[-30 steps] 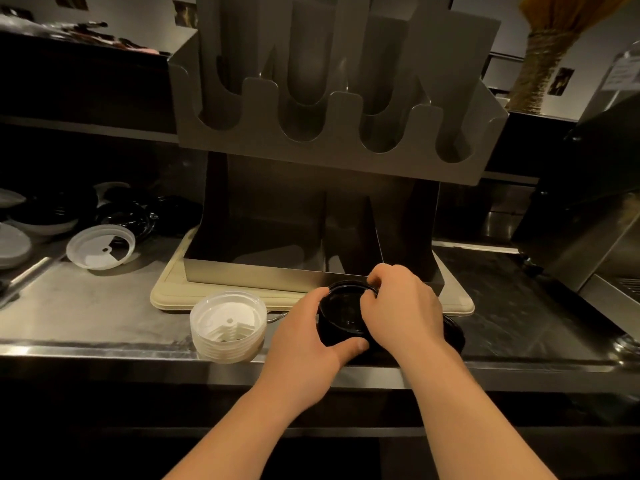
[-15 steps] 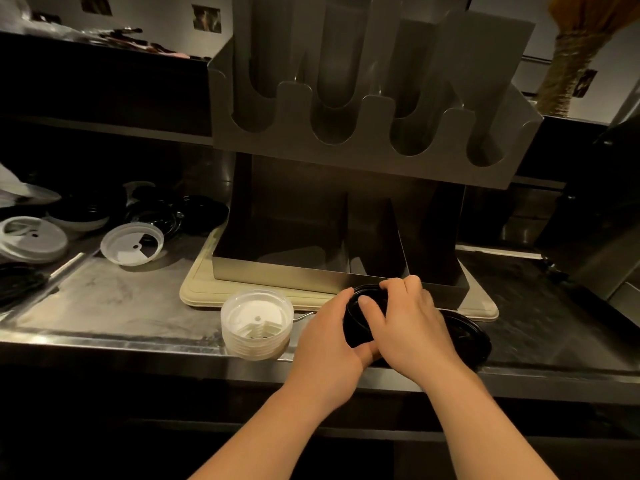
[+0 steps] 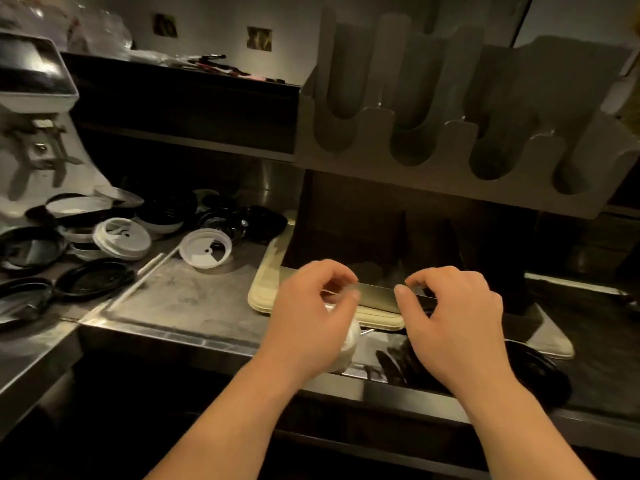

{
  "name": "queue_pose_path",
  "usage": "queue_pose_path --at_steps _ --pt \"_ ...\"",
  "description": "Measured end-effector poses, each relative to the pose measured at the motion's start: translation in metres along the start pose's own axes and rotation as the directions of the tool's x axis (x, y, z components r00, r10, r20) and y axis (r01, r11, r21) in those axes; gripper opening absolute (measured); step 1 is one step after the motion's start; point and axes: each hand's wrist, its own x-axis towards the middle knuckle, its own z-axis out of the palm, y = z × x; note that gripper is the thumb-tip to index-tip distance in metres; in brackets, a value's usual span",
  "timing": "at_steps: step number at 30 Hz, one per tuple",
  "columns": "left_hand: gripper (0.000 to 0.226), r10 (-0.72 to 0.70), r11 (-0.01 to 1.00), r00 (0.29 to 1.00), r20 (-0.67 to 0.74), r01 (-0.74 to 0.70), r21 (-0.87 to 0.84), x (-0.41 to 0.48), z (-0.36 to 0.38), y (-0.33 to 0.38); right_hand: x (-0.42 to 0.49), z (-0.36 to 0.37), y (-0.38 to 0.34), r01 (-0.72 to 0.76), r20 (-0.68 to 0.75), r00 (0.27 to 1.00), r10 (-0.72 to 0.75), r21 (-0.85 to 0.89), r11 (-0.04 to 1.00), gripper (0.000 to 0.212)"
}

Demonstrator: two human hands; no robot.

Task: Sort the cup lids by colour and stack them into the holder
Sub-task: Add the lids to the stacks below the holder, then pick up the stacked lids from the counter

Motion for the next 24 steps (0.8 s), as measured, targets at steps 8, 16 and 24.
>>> queue_pose_path --at_steps 8,16,24 --pt "0.019 -0.18 0.899 0.96 -0.213 0.248 0.36 0.039 -0.093 -0.096 0.034 0.055 -0.096 0.149 0.387 0.893 -0.23 0.227 0.962 0.025" --pt "0.078 -0.361 0.568 0.916 -0.178 0.367 0.736 0.1 -0.118 -0.153 0.109 0.124 -0.181 0.197 0.588 0.767 -0.255 0.163 0.967 0.035" --pt "0.073 -0.355 0.549 0.899 -0.255 0.422 0.721 0.112 -0.118 -0.191 0.175 0.214 -0.199 0.035 0.512 0.859 0.026 -0.109 0.993 0.071"
